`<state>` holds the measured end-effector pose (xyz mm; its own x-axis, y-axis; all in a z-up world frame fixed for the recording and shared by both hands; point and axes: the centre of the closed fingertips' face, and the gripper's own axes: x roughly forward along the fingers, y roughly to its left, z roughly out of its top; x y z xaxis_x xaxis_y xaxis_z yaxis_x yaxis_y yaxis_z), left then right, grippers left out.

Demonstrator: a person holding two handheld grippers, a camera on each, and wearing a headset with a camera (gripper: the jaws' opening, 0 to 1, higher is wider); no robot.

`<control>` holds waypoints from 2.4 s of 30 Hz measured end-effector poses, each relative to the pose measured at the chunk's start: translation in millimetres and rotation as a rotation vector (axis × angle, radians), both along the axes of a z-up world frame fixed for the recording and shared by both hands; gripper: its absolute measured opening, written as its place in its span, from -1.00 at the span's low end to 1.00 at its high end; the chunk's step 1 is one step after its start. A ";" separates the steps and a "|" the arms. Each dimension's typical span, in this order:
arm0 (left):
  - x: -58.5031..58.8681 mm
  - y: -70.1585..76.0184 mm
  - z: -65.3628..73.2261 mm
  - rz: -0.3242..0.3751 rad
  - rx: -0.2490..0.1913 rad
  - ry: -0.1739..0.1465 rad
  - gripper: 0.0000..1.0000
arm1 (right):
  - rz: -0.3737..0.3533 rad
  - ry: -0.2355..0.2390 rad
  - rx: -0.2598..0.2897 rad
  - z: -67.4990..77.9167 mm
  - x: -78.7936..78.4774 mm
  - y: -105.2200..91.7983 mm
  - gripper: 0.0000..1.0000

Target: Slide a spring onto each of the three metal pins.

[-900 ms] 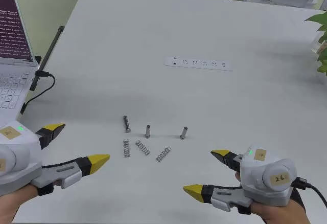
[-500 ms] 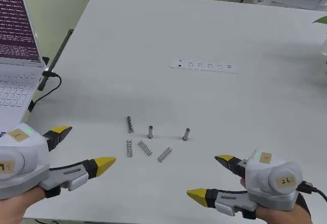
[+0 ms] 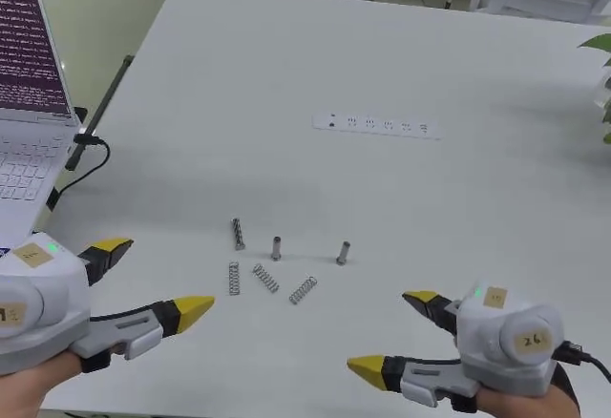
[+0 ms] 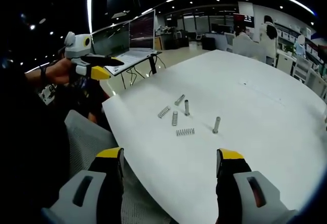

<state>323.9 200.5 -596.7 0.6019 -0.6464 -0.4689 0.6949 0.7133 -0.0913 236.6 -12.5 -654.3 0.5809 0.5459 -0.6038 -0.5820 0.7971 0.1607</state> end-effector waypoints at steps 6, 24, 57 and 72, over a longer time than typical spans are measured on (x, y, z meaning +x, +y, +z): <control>0.4 0.0 2.2 -0.003 0.002 -0.004 0.48 | -0.009 -0.002 0.004 1.2 -1.2 -0.5 0.45; 4.1 0.8 5.4 -0.004 0.002 -0.013 0.47 | -0.016 -0.012 0.015 4.4 2.2 0.6 0.43; 8.4 14.9 2.7 0.043 -0.025 -0.003 0.44 | -0.070 -0.006 0.015 5.5 -0.8 -12.5 0.39; 18.0 13.0 2.9 0.036 -0.033 0.001 0.39 | -0.079 -0.013 0.012 10.1 2.0 -14.1 0.39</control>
